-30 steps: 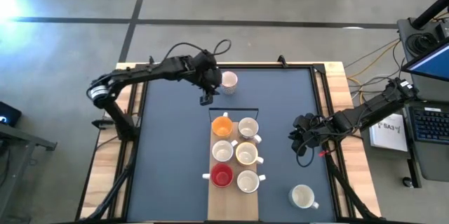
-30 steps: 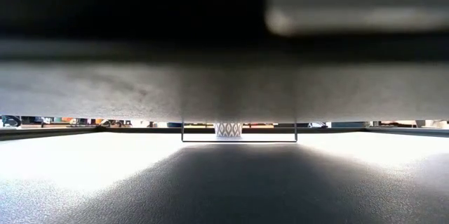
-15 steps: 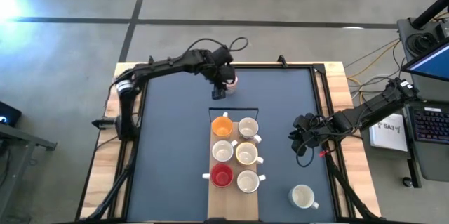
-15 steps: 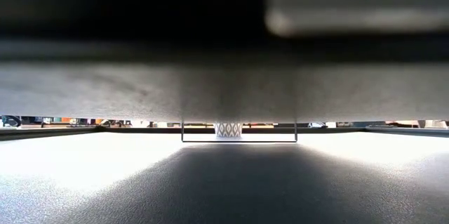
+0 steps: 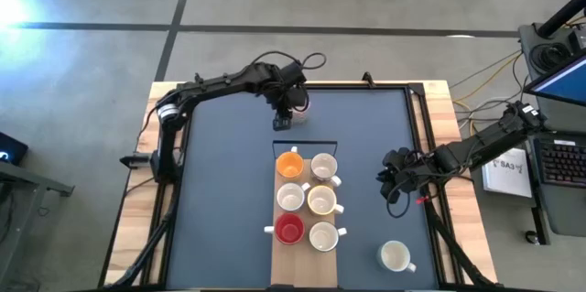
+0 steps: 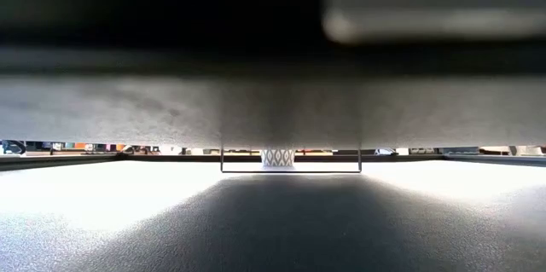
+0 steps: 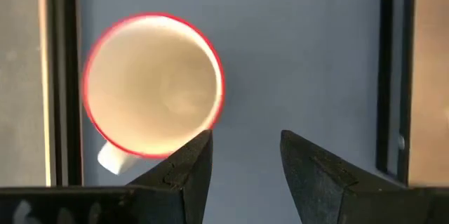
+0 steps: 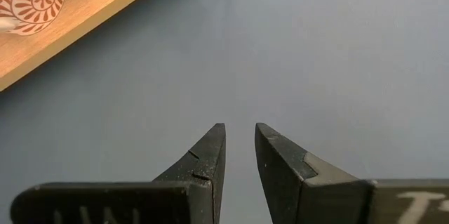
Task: Place coffee mugs
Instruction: Adjust the shelf
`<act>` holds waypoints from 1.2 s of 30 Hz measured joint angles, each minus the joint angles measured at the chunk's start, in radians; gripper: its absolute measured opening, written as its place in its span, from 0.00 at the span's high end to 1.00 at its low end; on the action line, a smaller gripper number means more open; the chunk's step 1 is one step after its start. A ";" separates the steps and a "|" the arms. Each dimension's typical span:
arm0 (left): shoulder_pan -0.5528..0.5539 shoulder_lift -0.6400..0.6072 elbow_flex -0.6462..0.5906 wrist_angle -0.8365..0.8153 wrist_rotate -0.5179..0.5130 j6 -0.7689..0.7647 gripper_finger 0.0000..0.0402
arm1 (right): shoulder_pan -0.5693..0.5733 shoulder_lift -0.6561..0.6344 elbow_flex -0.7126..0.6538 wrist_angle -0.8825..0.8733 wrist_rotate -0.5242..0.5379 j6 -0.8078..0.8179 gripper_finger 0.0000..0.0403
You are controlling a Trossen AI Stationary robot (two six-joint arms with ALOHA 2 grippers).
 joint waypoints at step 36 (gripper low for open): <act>0.248 -0.052 -0.001 -0.093 0.398 0.159 0.62 | 0.000 0.000 0.000 0.000 0.000 0.000 0.83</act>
